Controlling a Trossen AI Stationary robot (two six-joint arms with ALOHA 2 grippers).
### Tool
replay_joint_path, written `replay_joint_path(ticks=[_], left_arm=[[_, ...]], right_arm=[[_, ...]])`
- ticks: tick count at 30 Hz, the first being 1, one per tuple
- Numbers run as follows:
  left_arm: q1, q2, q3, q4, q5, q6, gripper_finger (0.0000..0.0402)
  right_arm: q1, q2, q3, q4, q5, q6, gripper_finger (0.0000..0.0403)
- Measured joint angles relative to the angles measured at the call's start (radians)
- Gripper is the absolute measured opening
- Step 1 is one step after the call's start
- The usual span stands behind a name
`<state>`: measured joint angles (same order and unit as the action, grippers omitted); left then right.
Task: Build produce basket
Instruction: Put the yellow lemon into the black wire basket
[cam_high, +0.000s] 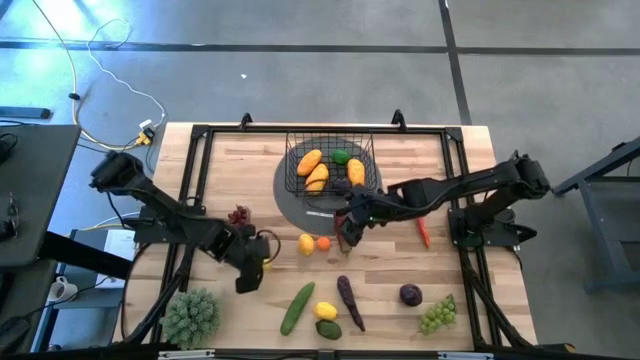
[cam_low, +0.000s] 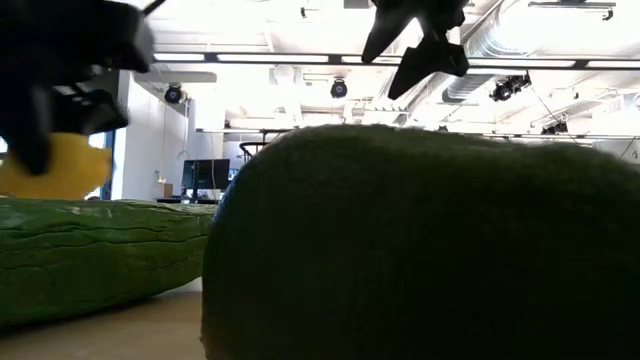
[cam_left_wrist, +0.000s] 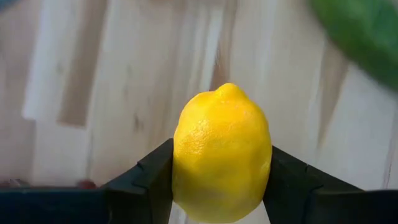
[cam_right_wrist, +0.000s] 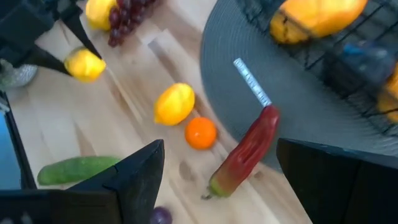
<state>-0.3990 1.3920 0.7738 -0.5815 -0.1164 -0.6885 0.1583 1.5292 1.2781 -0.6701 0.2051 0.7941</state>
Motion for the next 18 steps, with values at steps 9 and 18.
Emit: replay_joint_path(ticks=[9, 18], left_arm=[[0.162, -0.058, 0.000, 0.121, -0.004, 0.096, 0.0178], [0.333, -0.098, 0.000, 0.324, 0.000, 0.170, 0.0178]], right_arm=[[-0.104, -0.055, 0.001, 0.001, 0.000, -0.091, 0.0291], [-0.211, -0.099, 0.002, 0.001, -0.001, -0.178, 0.0291]])
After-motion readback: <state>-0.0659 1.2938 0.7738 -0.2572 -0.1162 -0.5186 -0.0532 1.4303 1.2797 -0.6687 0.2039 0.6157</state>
